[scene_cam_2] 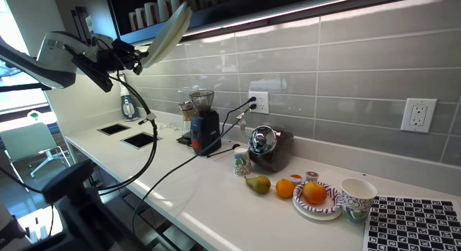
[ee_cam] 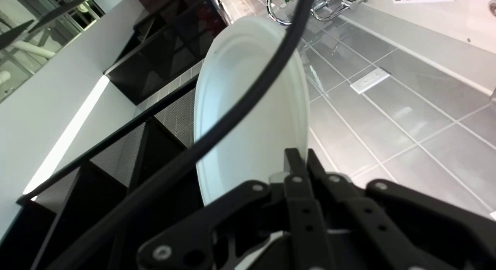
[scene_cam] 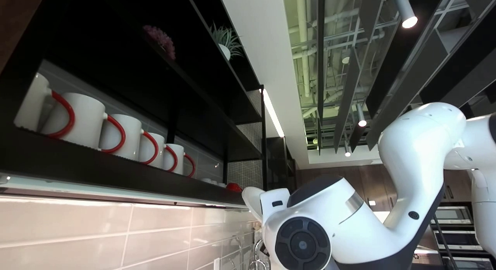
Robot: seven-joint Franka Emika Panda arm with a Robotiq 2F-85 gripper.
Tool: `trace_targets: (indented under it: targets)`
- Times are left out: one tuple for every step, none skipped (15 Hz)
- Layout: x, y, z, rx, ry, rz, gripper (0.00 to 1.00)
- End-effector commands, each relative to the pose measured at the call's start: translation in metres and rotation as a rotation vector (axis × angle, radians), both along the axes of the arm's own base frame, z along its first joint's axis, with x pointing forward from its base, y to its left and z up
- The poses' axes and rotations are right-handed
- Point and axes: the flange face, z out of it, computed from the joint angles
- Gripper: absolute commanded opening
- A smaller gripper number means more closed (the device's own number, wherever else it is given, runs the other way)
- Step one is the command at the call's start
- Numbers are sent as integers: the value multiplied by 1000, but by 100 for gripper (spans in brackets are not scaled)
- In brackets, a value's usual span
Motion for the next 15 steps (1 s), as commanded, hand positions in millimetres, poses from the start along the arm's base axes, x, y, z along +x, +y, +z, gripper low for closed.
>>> trace_targets:
  targets:
    - [-4, -1, 43, 40, 11, -14, 1]
    - [-3, -1, 55, 53, 21, -7, 1]
    - [-2, -2, 67, 58, 36, -10, 1]
    - [0, -2, 80, 69, 66, -4, 1]
    - [1, -2, 94, 88, 84, 6, 1]
    - [3, -2, 104, 109, 102, 17, 1]
    - [6, -1, 116, 132, 126, 30, 1]
    - [9, -2, 122, 155, 135, 24, 1]
    - [6, -1, 104, 105, 97, 13, 4]
    - [7, -1, 113, 122, 106, 14, 4]
    - [7, -2, 118, 132, 112, 13, 4]
    - [8, -2, 119, 136, 115, 13, 4]
    - [8, -1, 119, 137, 117, 13, 4]
    - [8, -1, 119, 138, 118, 14, 1]
    - [6, -1, 126, 145, 126, 41, 1]
